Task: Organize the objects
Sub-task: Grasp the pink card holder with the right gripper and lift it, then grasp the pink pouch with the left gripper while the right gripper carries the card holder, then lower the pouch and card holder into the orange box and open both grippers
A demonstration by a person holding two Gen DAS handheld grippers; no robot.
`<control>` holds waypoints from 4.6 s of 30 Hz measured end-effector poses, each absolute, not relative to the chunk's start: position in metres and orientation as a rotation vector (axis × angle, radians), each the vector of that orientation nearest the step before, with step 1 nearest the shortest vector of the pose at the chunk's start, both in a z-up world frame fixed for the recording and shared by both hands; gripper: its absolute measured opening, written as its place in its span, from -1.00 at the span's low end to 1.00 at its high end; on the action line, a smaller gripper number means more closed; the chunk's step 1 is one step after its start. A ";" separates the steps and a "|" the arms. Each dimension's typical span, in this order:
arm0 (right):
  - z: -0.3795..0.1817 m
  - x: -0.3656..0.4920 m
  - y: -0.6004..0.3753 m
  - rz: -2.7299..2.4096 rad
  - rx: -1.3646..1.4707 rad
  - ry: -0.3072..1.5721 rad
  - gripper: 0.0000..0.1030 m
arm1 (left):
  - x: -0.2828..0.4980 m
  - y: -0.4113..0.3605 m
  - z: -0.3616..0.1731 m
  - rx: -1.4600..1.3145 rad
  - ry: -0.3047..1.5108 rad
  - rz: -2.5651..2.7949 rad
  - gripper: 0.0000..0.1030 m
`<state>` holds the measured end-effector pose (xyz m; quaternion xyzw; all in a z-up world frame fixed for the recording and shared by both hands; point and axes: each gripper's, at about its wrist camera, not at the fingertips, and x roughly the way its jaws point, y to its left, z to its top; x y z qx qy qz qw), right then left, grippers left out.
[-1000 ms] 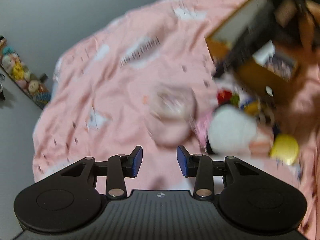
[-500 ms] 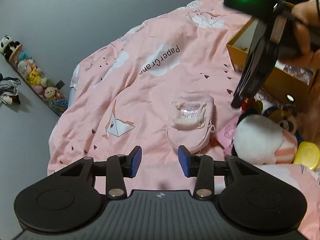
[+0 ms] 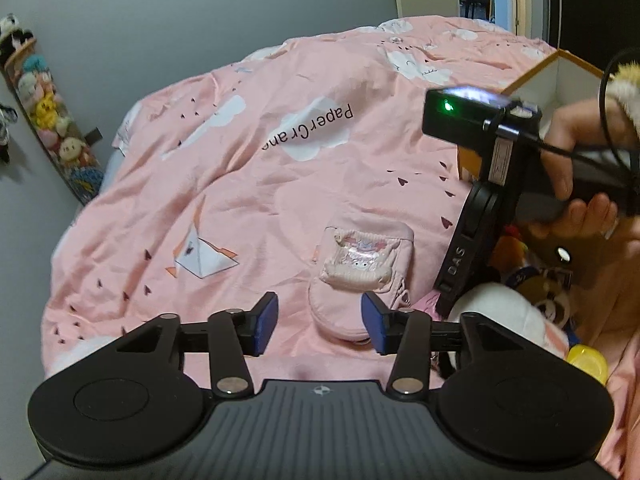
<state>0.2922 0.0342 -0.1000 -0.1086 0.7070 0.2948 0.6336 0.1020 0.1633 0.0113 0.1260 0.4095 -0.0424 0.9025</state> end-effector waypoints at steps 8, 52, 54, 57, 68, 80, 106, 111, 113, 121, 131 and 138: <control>-0.107 0.288 0.022 0.727 -0.082 1.651 -0.19 | 0.116 0.167 0.004 0.226 0.906 -0.084 0.09; -0.034 0.291 -0.007 0.669 -0.199 1.257 -0.63 | 0.246 0.201 -0.070 -0.179 1.218 -0.240 -0.39; -0.026 0.287 -0.011 0.667 -0.185 1.235 -0.64 | 0.237 0.203 -0.060 -0.243 1.188 -0.204 -0.54; -0.009 0.279 -0.020 0.678 -0.130 1.195 -0.65 | 0.218 0.201 -0.039 -0.303 1.128 -0.162 -0.62; 0.083 0.239 -0.114 0.701 0.013 0.981 -0.65 | 0.151 0.158 0.077 -0.467 0.802 -0.139 -0.64; 0.114 0.246 -0.251 0.429 -0.167 0.999 -0.65 | 0.180 0.042 0.087 -0.568 0.727 -0.307 -0.65; 0.022 0.307 -0.265 0.274 -0.459 1.403 -0.60 | 0.212 0.016 0.005 -0.781 0.856 -0.373 -0.65; 0.054 0.294 -0.269 0.276 -0.492 1.277 -0.57 | 0.213 0.008 0.002 -0.798 0.875 -0.377 -0.65; 0.071 0.289 -0.278 0.258 -0.442 1.190 -0.57 | 0.217 0.002 0.000 -0.834 0.890 -0.372 -0.65; 0.089 0.258 -0.319 0.107 -0.280 0.893 -0.57 | 0.228 -0.059 -0.012 -0.902 0.946 -0.331 -0.64; 0.063 0.252 -0.351 0.108 -0.015 0.862 -0.51 | 0.250 -0.104 -0.056 -1.054 1.018 -0.257 -0.64; 0.041 0.251 -0.359 0.136 0.012 0.935 -0.81 | 0.255 -0.120 -0.076 -0.991 1.083 -0.231 -0.64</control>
